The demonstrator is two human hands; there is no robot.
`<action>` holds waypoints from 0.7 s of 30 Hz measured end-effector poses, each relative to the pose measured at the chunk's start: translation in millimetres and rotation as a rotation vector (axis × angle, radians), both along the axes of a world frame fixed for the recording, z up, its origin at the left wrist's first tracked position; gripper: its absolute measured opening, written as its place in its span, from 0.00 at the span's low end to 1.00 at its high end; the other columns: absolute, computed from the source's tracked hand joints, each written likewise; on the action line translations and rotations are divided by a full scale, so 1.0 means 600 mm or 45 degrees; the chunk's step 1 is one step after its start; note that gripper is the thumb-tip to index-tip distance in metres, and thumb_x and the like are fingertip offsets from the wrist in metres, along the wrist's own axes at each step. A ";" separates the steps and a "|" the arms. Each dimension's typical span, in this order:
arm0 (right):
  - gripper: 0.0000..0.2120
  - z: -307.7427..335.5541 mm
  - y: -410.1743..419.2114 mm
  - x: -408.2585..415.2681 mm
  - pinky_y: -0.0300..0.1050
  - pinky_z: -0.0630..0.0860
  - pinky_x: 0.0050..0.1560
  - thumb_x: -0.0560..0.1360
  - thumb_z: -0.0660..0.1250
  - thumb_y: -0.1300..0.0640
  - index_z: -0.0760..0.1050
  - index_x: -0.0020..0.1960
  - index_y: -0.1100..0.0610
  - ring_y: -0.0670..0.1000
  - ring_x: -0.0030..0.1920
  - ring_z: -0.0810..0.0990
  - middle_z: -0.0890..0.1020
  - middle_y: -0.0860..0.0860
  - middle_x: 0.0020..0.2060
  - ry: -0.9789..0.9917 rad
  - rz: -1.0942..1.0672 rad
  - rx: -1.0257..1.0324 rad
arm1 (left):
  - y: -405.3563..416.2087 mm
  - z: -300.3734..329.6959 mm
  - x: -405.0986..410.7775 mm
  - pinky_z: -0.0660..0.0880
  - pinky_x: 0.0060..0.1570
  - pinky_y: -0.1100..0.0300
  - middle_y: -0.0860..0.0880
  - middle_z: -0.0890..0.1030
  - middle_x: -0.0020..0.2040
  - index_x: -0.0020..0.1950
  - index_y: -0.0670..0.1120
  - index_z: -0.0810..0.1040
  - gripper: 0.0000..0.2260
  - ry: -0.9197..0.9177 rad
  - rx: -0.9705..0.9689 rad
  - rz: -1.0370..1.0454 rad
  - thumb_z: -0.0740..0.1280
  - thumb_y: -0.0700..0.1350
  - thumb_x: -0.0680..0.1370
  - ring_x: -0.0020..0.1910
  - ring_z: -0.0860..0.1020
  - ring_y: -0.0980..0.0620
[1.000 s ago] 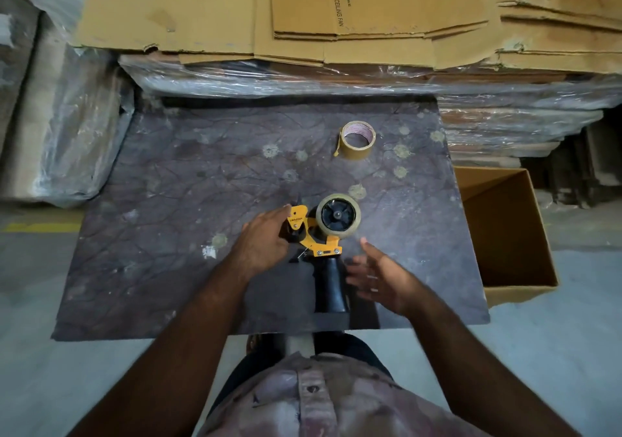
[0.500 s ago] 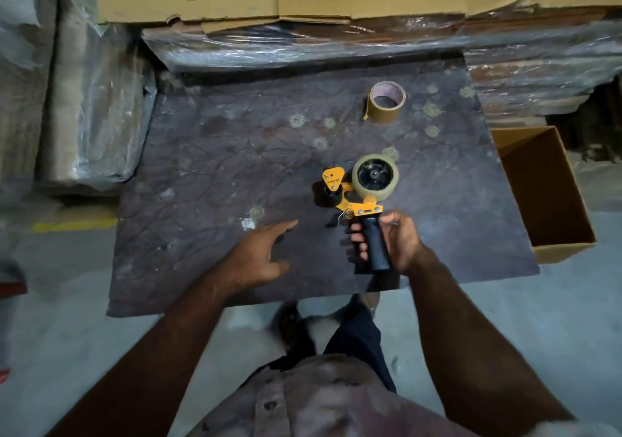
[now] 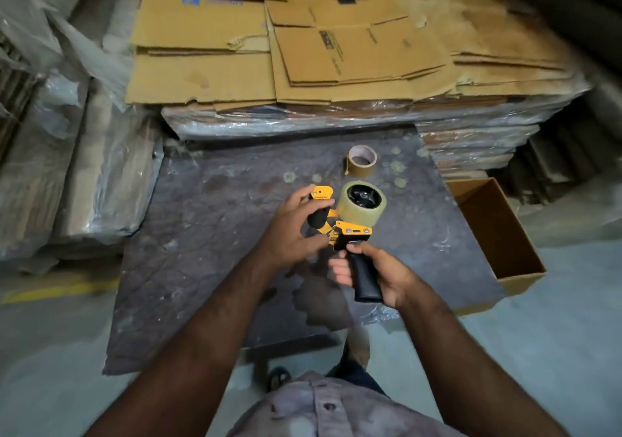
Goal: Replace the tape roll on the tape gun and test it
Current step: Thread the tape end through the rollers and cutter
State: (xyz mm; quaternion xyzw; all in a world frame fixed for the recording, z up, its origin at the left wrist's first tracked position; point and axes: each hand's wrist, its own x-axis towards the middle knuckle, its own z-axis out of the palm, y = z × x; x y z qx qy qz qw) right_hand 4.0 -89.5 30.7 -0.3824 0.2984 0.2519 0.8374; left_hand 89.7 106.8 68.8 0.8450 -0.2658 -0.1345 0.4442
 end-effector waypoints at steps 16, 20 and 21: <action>0.08 0.062 -0.011 -0.025 0.42 0.83 0.35 0.77 0.70 0.56 0.80 0.45 0.61 0.48 0.32 0.83 0.86 0.61 0.45 0.012 0.114 -0.103 | -0.055 0.041 0.024 0.70 0.60 0.47 0.54 0.79 0.62 0.51 0.53 0.86 0.16 -0.428 0.199 0.278 0.66 0.61 0.74 0.63 0.72 0.47; 0.06 0.070 -0.028 -0.021 0.37 0.74 0.27 0.76 0.71 0.56 0.79 0.46 0.59 0.45 0.26 0.73 0.79 0.51 0.33 0.007 0.151 -0.235 | -0.082 0.067 0.031 0.62 0.61 0.44 0.55 0.73 0.68 0.53 0.56 0.84 0.12 -0.367 0.521 0.290 0.71 0.60 0.74 0.69 0.66 0.49; 0.06 0.073 -0.032 -0.019 0.37 0.73 0.26 0.76 0.71 0.56 0.79 0.45 0.59 0.45 0.26 0.73 0.78 0.51 0.32 0.012 0.168 -0.254 | -0.094 0.073 0.029 0.62 0.64 0.42 0.54 0.71 0.71 0.56 0.57 0.84 0.16 -0.347 0.635 0.270 0.72 0.62 0.72 0.71 0.64 0.49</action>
